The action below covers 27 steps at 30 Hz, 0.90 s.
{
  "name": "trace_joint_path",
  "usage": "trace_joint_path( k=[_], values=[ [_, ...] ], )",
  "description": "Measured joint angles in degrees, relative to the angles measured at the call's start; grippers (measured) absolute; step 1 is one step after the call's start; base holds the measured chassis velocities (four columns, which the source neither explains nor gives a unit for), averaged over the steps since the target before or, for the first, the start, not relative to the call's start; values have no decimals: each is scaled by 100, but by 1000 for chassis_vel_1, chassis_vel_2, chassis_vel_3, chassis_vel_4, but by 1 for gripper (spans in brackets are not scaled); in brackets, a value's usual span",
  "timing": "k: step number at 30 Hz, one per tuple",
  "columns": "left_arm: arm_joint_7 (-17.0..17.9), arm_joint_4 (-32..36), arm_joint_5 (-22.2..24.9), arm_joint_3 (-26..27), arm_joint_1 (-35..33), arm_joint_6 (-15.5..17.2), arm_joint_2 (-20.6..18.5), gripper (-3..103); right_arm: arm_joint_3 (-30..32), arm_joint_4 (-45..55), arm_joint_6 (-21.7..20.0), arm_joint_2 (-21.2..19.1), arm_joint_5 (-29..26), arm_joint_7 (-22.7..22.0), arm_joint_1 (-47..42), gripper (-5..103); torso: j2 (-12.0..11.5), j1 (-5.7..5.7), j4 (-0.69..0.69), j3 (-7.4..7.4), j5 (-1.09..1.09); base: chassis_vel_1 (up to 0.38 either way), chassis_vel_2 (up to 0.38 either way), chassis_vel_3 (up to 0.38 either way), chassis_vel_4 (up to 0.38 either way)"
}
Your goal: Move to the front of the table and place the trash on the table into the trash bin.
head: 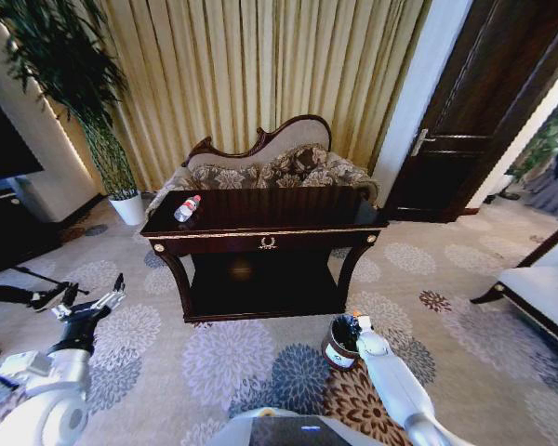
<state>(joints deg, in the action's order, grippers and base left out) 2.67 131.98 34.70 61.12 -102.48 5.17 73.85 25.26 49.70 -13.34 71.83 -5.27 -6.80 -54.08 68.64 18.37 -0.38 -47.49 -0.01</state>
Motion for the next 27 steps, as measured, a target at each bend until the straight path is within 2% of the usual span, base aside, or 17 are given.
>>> trace_joint_path(
  k=[1, 4, 5, 8, 9, 11, 13, 15, 16, 19, 22, 24, 27],
  values=[
    [0, 0, 0, 0, 0, 0, 0, 100, 0, 0, 0, 0, 0, 0, 0, 11, 0, 0, 0, 0, 0, 0, 0, 0, 0],
    [-1, 34, 0, -4, -14, -1, -11, 100, 30, -52, 36, 8, -18, 0, 64, 27, 0, 0, 2, 0, 1, 0, 0, 0, 0],
    [-1, 34, 0, -4, -14, -1, -11, 100, 30, -52, 36, 8, -18, 0, 64, 27, 0, 0, 2, 0, 1, 0, 0, 0, 0],
    [-4, 70, -2, -19, -29, -1, -13, 100, 74, 20, 37, -18, 4, 0, 29, 43, 0, 0, -1, 0, 0, 0, 0, 0, 0],
    [-4, 70, -2, -19, -29, -1, -13, 100, 74, 20, 37, -18, 4, 0, 29, 43, 0, 0, -1, 0, 0, 0, 0, 0, 0],
    [-6, 93, -5, -26, -50, -1, -11, 100, 103, 83, 37, -32, 8, 0, -11, 54, 0, 0, 1, 0, 1, 0, 0, 0, 0],
    [-6, 96, -7, -26, -56, -1, -8, 100, 114, 105, 37, -36, 8, -1, -29, 54, 0, 0, 0, 0, 1, 0, 0, 0, 0],
    [-7, 107, -11, -25, -66, -5, -4, 100, 128, 160, 37, -39, 8, 0, -67, 65, 0, -1, 0, 0, 1, 0, 0, 0, 0],
    [-7, 107, -11, -25, -66, -5, -4, 100, 128, 160, 37, -39, 8, 0, -67, 65, 0, -1, 0, 0, 1, 0, 0, 0, 0],
    [-8, 137, -12, -23, -69, -6, -1, 100, 135, 212, 37, -25, 8, -1, -98, 81, 0, 0, 0, 0, 1, 0, 0, 0, 0],
    [-8, 142, -12, -22, -68, -6, 2, 100, 136, 232, 37, -17, 8, -1, -107, 86, 0, 0, 0, 0, 2, 0, 0, 0, 0],
    [-8, 158, -12, -21, -68, -6, 11, 100, 143, 296, 37, 14, 5, -1, -131, 96, 0, 0, 1, 0, 1, 0, 0, 0, 0],
    [-8, 163, -13, -18, -67, -6, 14, 100, 145, 370, 36, 50, -6, -1, -145, 100, 0, 0, 0, 0, 1, 0, 0, 0, 0]
  ],
)
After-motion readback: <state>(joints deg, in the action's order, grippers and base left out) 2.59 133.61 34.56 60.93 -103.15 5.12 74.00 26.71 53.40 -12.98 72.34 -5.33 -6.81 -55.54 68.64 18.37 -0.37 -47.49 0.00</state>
